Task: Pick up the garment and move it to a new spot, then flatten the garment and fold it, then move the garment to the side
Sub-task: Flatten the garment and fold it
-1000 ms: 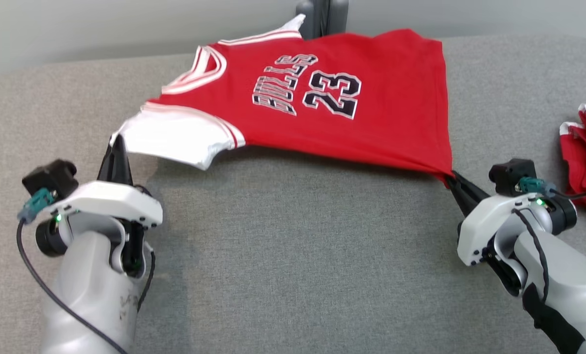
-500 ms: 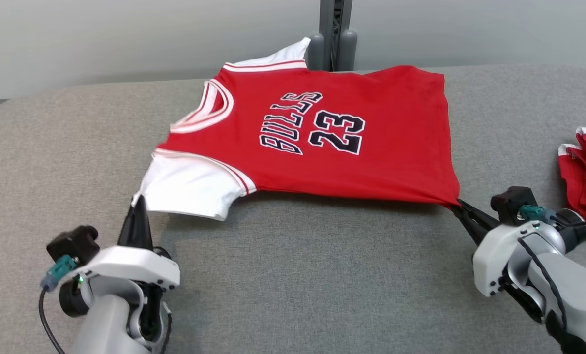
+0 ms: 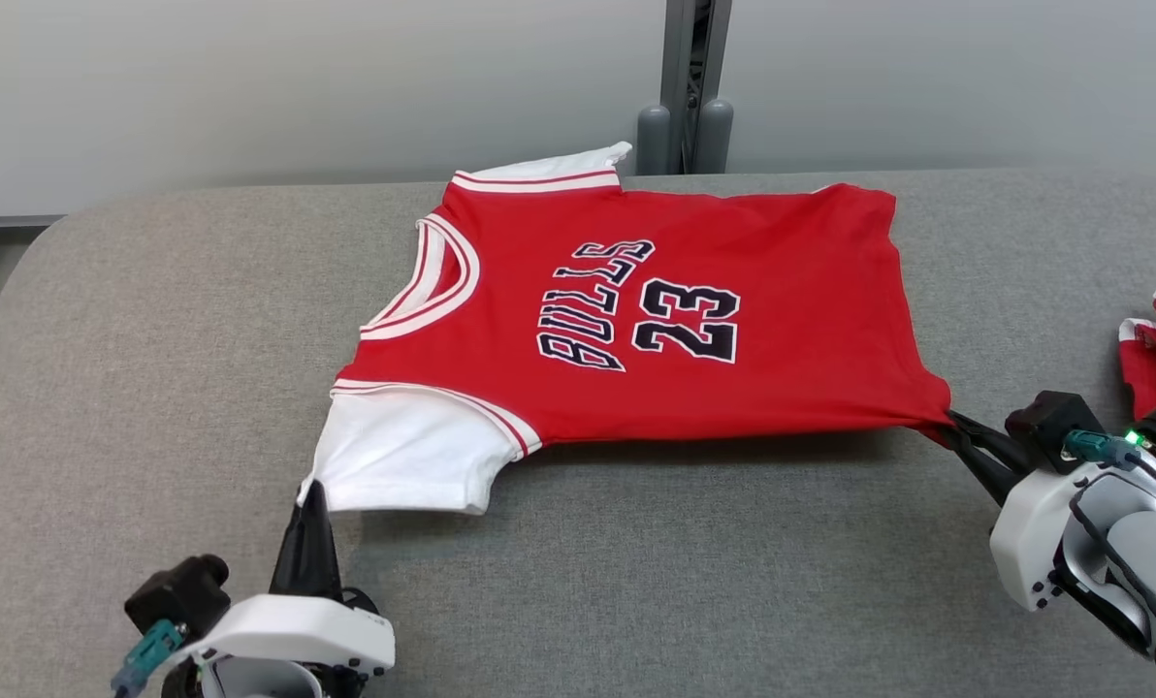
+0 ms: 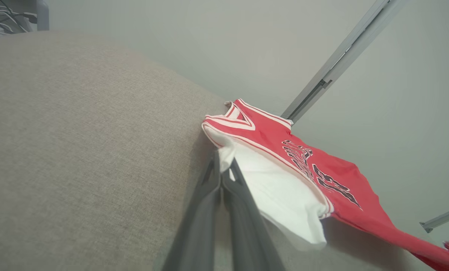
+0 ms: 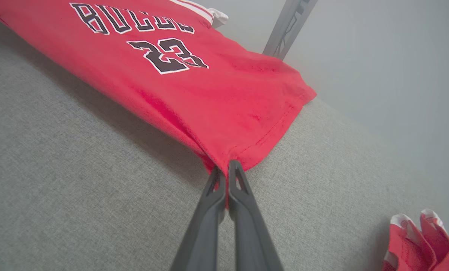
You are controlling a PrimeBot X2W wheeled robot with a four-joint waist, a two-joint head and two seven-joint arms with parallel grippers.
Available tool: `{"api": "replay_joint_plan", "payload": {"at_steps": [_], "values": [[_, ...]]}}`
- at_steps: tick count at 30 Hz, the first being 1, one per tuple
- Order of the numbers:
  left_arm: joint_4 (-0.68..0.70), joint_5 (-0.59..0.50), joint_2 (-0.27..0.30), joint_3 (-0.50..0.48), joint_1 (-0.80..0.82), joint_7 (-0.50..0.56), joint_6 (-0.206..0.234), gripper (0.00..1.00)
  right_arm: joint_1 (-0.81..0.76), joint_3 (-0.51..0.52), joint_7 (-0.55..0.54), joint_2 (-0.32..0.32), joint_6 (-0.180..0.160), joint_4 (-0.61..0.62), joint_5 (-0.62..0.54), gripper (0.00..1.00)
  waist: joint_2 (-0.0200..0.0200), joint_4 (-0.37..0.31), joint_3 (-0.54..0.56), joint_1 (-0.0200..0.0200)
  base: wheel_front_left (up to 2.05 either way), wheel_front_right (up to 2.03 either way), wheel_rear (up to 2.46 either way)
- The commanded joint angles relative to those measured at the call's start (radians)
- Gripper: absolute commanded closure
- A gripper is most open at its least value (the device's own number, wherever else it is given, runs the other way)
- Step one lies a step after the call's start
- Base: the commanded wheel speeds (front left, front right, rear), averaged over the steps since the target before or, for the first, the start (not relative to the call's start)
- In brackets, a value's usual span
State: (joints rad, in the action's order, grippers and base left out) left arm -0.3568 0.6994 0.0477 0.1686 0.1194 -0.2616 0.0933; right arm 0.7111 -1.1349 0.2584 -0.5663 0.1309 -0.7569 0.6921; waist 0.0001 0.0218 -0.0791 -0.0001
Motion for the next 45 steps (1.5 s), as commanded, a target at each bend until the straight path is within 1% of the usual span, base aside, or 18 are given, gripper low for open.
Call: {"api": "replay_joint_plan", "payload": {"at_steps": [1, 4, 8, 10, 11, 13, 14, 17, 18, 22, 23, 29, 35, 38, 41, 45], "values": [[0.025, 0.015, 0.006, 0.004, -0.032, -0.004, 0.014, 1.0, -0.013, -0.001, -0.007, -0.018, 0.0, 0.022, -0.01, 1.0, -0.0001, 0.003, 0.004, 0.0001, 0.0, 0.0, 0.0], [0.062, 0.02, 0.006, 0.021, -0.07, -0.004, 0.026, 1.0, -0.023, -0.009, -0.025, -0.051, 0.0, 0.062, -0.03, 1.0, -0.0001, 0.006, 0.009, 0.0001, 0.0, 0.0, 0.0], [0.098, -0.003, 0.006, 0.049, -0.115, -0.004, 0.036, 1.0, -0.04, -0.013, -0.062, -0.1, 0.0, 0.133, -0.055, 1.0, -0.0001, 0.008, 0.012, 0.0001, 0.0, 0.0, 0.0], [0.106, -0.03, 0.006, 0.07, -0.132, -0.004, 0.033, 1.0, -0.048, -0.012, -0.085, -0.127, 0.0, 0.177, -0.064, 1.0, -0.0001, 0.006, 0.012, 0.0001, 0.0, 0.0, 0.0], [0.119, -0.07, 0.007, 0.074, -0.141, -0.004, 0.039, 1.0, -0.054, -0.008, -0.106, -0.153, 0.0, 0.224, -0.069, 1.0, -0.0001, 0.005, 0.011, 0.0001, 0.0, 0.0, 0.0], [0.123, -0.091, 0.006, 0.073, -0.148, -0.004, 0.039, 1.0, -0.056, -0.004, -0.116, -0.166, 0.0, 0.248, -0.073, 1.0, -0.0001, 0.004, 0.01, 0.0001, 0.0, 0.0, 0.0], [0.13, -0.124, 0.006, 0.068, -0.16, -0.004, 0.038, 1.0, -0.065, 0.005, -0.137, -0.191, 0.0, 0.295, -0.079, 1.0, -0.0001, 0.003, 0.006, 0.0001, 0.0, 0.0, 0.0], [0.135, -0.14, 0.006, 0.065, -0.169, -0.004, 0.03, 1.0, -0.075, 0.013, -0.164, -0.217, 0.0, 0.342, -0.086, 1.0, -0.0001, 0.002, 0.0, 0.0001, 0.0, 0.0, 0.0], [0.13, -0.161, 0.006, 0.064, -0.177, -0.004, 0.021, 1.0, -0.084, 0.017, -0.19, -0.241, 0.0, 0.391, -0.093, 1.0, -0.0001, 0.0, -0.006, 0.0001, 0.0, 0.0, 0.0], [0.128, -0.182, 0.006, 0.061, -0.213, -0.004, 0.015, 1.0, -0.108, 0.027, -0.228, -0.289, 0.0, 0.478, -0.098, 1.0, -0.0001, -0.001, -0.012, 0.0001, 0.0, 0.0, 0.0], [0.128, -0.182, 0.006, 0.061, -0.213, -0.004, 0.015, 1.0, -0.108, 0.027, -0.228, -0.289, 0.0, 0.478, -0.098, 1.0, -0.0001, -0.001, -0.012, 0.0001, 0.0, 0.0, 0.0], [0.127, -0.205, 0.006, 0.059, -0.274, -0.004, -0.006, 1.0, -0.142, 0.038, -0.271, -0.342, 0.0, 0.571, -0.106, 1.0, -0.0001, -0.001, -0.01, 0.0001, 0.0, 0.0, 0.0], [0.148, -0.225, 0.006, 0.067, -0.326, -0.004, -0.014, 1.0, -0.178, 0.056, -0.303, -0.393, 0.0, 0.637, -0.11, 1.0, -0.0001, 0.005, -0.004, 0.0001, 0.0, 0.0, 0.0], [0.167, -0.221, 0.006, 0.056, -0.338, -0.004, -0.013, 1.0, -0.199, 0.078, -0.318, -0.418, 0.0, 0.671, -0.103, 1.0, -0.0001, 0.01, -0.002, 0.0001, 0.0, 0.0, 0.0], [0.179, -0.22, 0.006, 0.044, -0.35, -0.004, -0.023, 1.0, -0.227, 0.102, -0.327, -0.441, 0.0, 0.701, -0.096, 1.0, -0.0001, 0.016, 0.001, 0.0001, 0.0, 0.0, 0.0], [0.183, -0.221, 0.006, 0.028, -0.357, -0.004, -0.044, 1.0, -0.268, 0.137, -0.343, -0.452, 0.0, 0.73, -0.089, 1.0, -0.0001, 0.019, 0.006, 0.0001, 0.0, 0.0, 0.0]]}}
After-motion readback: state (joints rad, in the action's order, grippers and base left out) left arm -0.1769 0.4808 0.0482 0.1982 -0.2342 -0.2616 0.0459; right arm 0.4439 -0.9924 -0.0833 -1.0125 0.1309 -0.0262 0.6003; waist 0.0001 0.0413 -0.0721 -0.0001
